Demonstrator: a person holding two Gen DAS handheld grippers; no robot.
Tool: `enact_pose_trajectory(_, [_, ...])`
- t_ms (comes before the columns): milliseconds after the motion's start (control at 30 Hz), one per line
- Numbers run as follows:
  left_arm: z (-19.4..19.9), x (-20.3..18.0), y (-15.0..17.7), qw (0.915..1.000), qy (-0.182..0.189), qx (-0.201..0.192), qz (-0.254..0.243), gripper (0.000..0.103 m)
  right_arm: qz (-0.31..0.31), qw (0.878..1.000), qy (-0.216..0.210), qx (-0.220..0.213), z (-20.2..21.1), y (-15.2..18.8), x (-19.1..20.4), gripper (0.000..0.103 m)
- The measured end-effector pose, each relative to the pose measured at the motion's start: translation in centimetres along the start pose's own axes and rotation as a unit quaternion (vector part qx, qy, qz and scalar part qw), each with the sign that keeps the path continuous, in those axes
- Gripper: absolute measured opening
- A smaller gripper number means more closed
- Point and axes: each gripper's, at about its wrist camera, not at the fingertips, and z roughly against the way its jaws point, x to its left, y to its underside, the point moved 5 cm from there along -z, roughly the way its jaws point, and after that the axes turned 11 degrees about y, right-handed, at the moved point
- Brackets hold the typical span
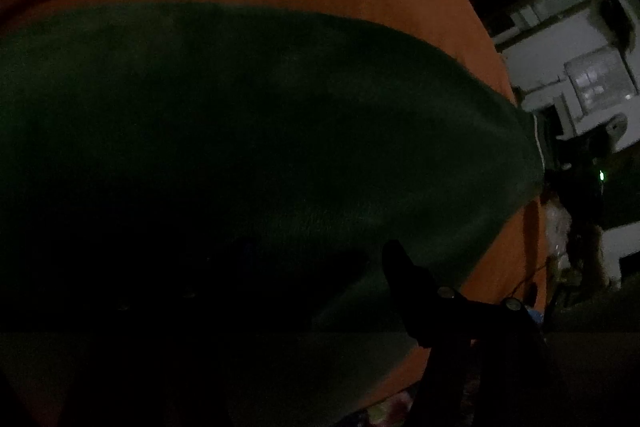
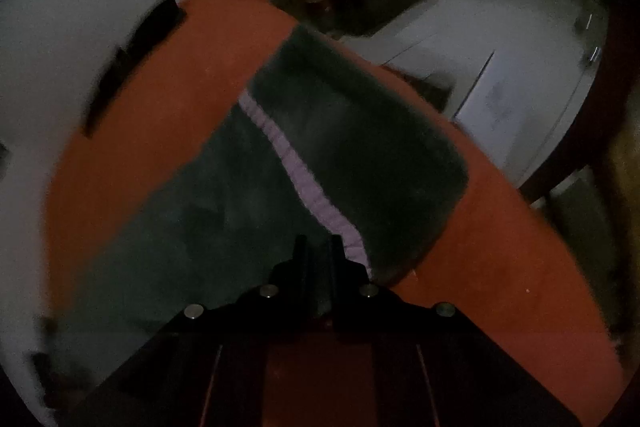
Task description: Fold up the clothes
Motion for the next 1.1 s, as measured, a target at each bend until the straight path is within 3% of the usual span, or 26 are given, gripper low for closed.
enact_pose_trajectory(33, [-0.1,-0.3,-0.2,1.0,0.002,-0.002,0.006,0.069,-0.015,1.0,-0.015,0.006,0.4,-0.4,-0.7,0.012])
enact_pose_trajectory(67, [-0.1,-0.6,-0.4,0.9999,0.004,-0.004,0.012,0.069,-0.022,1.0,0.006,-0.002,1.2,-0.4,-1.8,0.017])
enact_pose_trajectory(133, [-0.3,-1.3,-0.7,0.9996,0.015,-0.009,0.021,0.069,-0.045,0.999,0.016,-0.011,2.1,0.3,-2.5,0.037])
enact_pose_trajectory(200, [-0.3,-1.9,-0.8,0.9992,0.025,-0.015,0.026,0.069,-0.08,0.997,-0.018,-0.013,1.6,1.5,-2.1,0.065])
enact_pose_trajectory(233, [-0.4,-2.2,-0.9,0.999,0.03,-0.018,0.028,0.069,-0.098,0.995,-0.035,-0.014,1.3,2.1,-1.9,0.067])
enact_pose_trajectory(333, [-0.8,-2.8,-1.1,0.9983,0.043,-0.023,0.031,0.069,-0.137,0.988,-0.073,-0.01,0.0,1.1,-4.0,0.067])
enact_pose_trajectory(400, [-0.7,-2.3,-0.8,0.9981,0.047,-0.024,0.031,0.069,-0.175,0.978,-0.111,-0.008,-2.4,1.3,-3.3,0.067])
enact_pose_trajectory(467, [-1.3,-2.6,-0.6,0.9976,0.051,-0.03,0.038,0.069,-0.196,0.971,-0.133,-0.023,-3.0,-0.7,-4.8,0.067])
enact_pose_trajectory(633, [-1.1,-2.2,-0.3,0.9944,0.066,-0.052,0.064,0.069,-0.257,0.955,-0.133,-0.061,-4.2,-4.3,-5.7,0.066])
enact_pose_trajectory(667, [-1.1,-2.0,-0.2,0.9929,0.074,-0.058,0.073,0.069,-0.269,0.952,-0.132,-0.069,-4.5,-5.1,-5.9,0.062])
enact_pose_trajectory(700, [-1.0,-2.0,-0.2,0.9915,0.08,-0.063,0.081,0.069,-0.281,0.948,-0.132,-0.077,-4.7,-5.8,-6.0,0.042])
enact_pose_trajectory(733, [-1.0,-2.1,-0.1,0.9902,0.085,-0.068,0.088,0.069,-0.265,0.953,-0.118,-0.084,-4.5,-6.3,-5.4,0.032])
enact_pose_trajectory(800, [-1.0,-2.3,0.1,0.9888,0.09,-0.074,0.093,0.069,-0.21,0.968,-0.082,-0.114,-3.0,-7.2,-3.2,0.027])
enact_pose_trajectory(900, [-0.9,-3.1,0.1,0.9896,0.087,-0.08,0.082,0.069,-0.071,0.981,-0.018,-0.181,2.0,-8.1,2.8,0.026])
enact_pose_trajectory(1000, [-0.2,-4.0,-0.1,0.9893,0.088,-0.093,0.069,0.069,0.06,0.973,-0.012,-0.224,6.6,-6.4,10.5,0.026])
enact_pose_trajectory(1100, [0.4,-4.6,-0.3,0.9884,0.088,-0.107,0.062,0.069,0.21,0.951,-0.033,-0.224,9.0,-0.9,21.0,0.027])
